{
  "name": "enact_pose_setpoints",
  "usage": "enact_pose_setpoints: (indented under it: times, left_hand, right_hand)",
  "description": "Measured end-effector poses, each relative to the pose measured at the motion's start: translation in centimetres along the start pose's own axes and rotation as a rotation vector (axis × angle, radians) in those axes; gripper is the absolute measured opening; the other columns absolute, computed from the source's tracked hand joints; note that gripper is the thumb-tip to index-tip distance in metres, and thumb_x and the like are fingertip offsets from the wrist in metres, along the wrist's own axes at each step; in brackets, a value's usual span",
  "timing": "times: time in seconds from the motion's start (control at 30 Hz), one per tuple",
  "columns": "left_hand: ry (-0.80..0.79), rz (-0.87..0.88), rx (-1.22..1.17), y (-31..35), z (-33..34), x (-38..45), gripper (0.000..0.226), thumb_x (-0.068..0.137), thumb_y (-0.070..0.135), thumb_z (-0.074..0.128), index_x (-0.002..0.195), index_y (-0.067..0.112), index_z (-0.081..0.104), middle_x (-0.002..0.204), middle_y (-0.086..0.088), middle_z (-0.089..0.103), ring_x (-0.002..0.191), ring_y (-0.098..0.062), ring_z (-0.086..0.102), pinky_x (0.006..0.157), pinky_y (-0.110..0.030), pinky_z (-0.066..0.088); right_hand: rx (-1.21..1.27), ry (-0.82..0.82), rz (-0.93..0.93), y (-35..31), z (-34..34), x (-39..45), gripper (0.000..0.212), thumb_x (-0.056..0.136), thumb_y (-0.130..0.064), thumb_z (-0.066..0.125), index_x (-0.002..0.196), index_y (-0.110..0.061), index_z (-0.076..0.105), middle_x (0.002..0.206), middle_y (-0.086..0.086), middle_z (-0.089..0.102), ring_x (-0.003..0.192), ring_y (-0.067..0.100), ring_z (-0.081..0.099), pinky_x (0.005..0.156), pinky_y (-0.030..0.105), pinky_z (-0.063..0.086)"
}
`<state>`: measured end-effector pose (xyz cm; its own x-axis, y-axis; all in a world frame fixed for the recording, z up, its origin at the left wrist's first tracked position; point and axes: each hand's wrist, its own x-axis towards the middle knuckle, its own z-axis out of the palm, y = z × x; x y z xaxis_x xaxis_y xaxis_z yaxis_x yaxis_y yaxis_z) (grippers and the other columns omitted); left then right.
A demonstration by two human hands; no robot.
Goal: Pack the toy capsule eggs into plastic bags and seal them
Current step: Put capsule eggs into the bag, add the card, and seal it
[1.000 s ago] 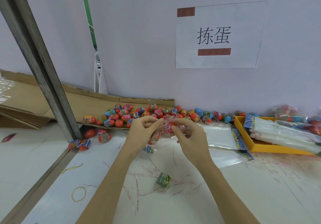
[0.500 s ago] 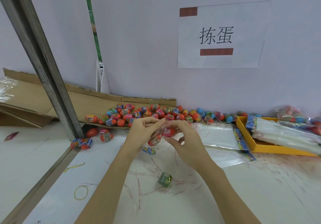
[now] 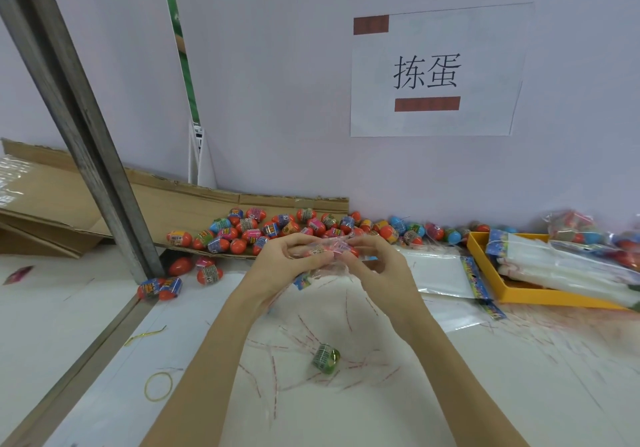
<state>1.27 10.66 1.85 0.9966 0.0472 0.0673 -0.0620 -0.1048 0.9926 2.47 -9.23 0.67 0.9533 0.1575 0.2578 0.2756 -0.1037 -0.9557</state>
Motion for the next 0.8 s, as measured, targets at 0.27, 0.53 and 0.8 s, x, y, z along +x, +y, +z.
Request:
enact_pose_setpoints:
  times: [0.27,0.53,0.8]
  left_hand:
    - [-0.072,-0.076,-0.365,0.2,0.1,0.2,0.061,0.07,0.024,0.095,0.127,0.017,0.075,0.123,-0.016,0.075,0.115,-0.03,0.073,0.09,-0.032,0.061]
    - [0.133,-0.194,-0.611,0.2,1.8,0.3,0.049,0.074,0.016,0.088,0.12,0.003,0.075,0.114,-0.02,0.077,0.095,-0.029,0.079,0.075,-0.04,0.066]
    - [0.075,-0.218,-0.874,-0.3,3.7,0.2,0.034,0.086,0.02,0.081,0.114,0.0,0.078,0.12,-0.021,0.075,0.106,-0.029,0.076,0.092,-0.039,0.063]
  right_hand:
    - [0.149,-0.059,-0.032,-0.5,0.3,-0.5,0.015,0.092,-0.036,0.078,0.106,-0.032,0.076,0.099,-0.012,0.077,0.087,0.008,0.072,0.074,0.019,0.057]
    - [0.145,0.086,-0.056,-0.4,1.1,-0.8,0.014,0.091,-0.025,0.08,0.103,-0.029,0.075,0.099,-0.014,0.076,0.092,0.008,0.073,0.075,0.026,0.061]
    - [0.204,0.17,-0.082,-0.4,1.8,-1.1,0.014,0.086,-0.018,0.084,0.098,-0.019,0.078,0.096,-0.01,0.078,0.089,0.005,0.075,0.076,0.024,0.062]
